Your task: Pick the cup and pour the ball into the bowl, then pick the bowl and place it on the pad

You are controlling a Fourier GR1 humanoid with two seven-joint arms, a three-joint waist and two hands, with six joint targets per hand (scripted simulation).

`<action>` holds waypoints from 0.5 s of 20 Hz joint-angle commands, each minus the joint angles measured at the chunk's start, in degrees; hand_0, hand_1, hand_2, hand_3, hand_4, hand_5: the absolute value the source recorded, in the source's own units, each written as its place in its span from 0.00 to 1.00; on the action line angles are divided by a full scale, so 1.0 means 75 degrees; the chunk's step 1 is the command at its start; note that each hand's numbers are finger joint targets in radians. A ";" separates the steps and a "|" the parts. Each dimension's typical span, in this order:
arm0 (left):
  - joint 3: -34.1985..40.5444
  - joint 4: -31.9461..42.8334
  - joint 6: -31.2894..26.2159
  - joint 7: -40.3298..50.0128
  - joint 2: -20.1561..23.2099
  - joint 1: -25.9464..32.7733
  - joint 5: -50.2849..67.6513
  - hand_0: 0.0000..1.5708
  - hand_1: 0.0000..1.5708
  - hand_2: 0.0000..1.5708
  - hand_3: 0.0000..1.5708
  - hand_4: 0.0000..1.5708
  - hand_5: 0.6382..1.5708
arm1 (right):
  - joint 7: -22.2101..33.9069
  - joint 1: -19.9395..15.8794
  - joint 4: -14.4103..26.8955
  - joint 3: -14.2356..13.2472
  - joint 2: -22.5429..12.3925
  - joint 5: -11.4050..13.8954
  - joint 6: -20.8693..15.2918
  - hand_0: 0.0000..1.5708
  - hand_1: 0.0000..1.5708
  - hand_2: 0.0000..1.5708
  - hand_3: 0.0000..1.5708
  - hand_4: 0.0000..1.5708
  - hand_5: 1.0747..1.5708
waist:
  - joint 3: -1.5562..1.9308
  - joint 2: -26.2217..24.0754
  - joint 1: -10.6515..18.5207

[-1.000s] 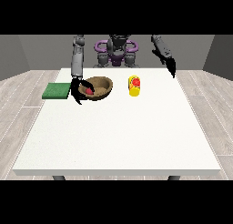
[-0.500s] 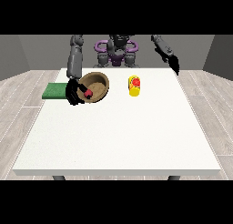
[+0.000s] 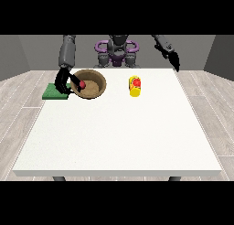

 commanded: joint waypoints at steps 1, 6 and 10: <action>0.0284 0.0636 0.0312 0.0048 -0.0002 0.0184 0.0015 0.00 0.00 0.00 0.00 0.00 0.09 | 0.0815 -0.0388 -0.0401 0.0942 -0.0965 0.0850 0.1200 1.00 1.00 1.00 1.00 0.90 0.98 | 0.0032 -0.0752 -0.0780; 0.0711 0.0936 0.0136 -0.0166 0.0415 0.0451 0.0314 0.00 0.00 0.00 0.00 0.00 0.10 | 0.1145 -0.0973 -0.1067 0.1438 -0.1487 0.1460 0.2061 1.00 1.00 1.00 1.00 1.00 0.97 | 0.0066 -0.1021 -0.1317; 0.0926 0.1349 0.0468 -0.0655 0.0453 0.1125 0.0338 0.00 0.00 0.00 0.00 0.00 0.08 | 0.1857 -0.1104 -0.1829 0.1706 -0.1075 0.1719 0.2800 1.00 1.00 1.00 1.00 1.00 0.97 | 0.0071 -0.1417 -0.1833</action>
